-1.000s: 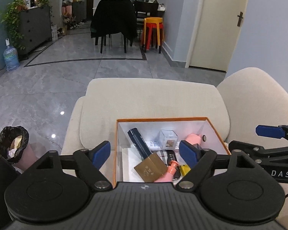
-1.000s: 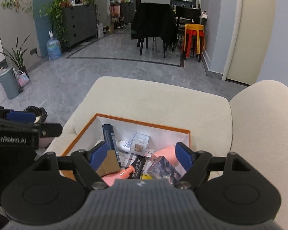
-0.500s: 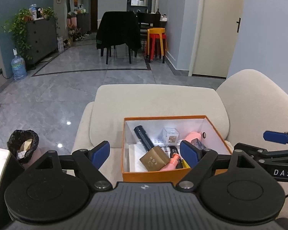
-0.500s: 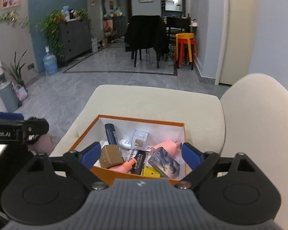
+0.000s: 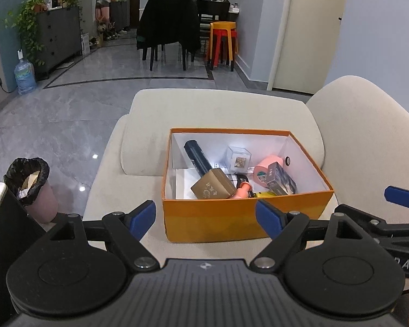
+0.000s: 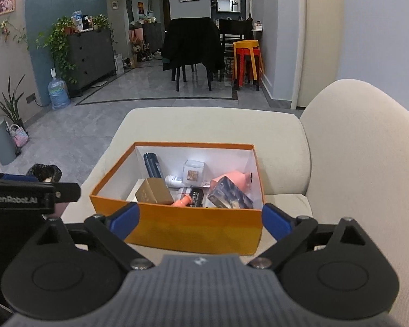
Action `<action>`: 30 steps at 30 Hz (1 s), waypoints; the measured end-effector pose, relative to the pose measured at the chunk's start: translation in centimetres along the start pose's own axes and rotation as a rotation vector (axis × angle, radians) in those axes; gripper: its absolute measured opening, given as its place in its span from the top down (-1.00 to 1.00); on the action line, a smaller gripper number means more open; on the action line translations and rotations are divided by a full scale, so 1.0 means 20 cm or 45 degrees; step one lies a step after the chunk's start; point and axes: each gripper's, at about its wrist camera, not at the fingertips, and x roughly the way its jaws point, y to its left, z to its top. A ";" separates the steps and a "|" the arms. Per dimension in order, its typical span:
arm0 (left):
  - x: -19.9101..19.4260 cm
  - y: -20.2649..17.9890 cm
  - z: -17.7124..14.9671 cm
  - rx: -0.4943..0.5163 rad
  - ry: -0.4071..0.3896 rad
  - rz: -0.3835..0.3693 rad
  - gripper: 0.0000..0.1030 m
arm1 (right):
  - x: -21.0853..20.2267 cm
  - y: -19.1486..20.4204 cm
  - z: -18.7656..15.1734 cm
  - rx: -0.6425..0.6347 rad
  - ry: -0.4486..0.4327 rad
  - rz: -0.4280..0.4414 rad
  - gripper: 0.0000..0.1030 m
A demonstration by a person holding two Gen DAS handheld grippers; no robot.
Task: Organize rigid objects
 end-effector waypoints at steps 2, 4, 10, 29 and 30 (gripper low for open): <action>-0.01 -0.01 0.00 0.007 -0.008 0.011 -0.89 | -0.02 0.02 -0.01 -0.026 -0.010 -0.012 -0.90; -0.02 -0.02 0.00 0.009 -0.017 0.021 -0.89 | -0.03 0.03 -0.01 -0.024 -0.019 -0.007 -0.92; -0.02 -0.03 0.02 0.012 -0.018 0.042 -0.89 | 0.00 0.02 -0.01 0.023 0.009 0.009 -0.92; 0.09 -0.07 0.03 0.007 0.034 0.000 -0.89 | 0.11 0.01 -0.02 0.055 0.087 0.001 -0.92; 0.09 -0.07 0.03 0.004 0.037 -0.002 -0.89 | 0.11 0.01 -0.01 0.055 0.087 0.000 -0.92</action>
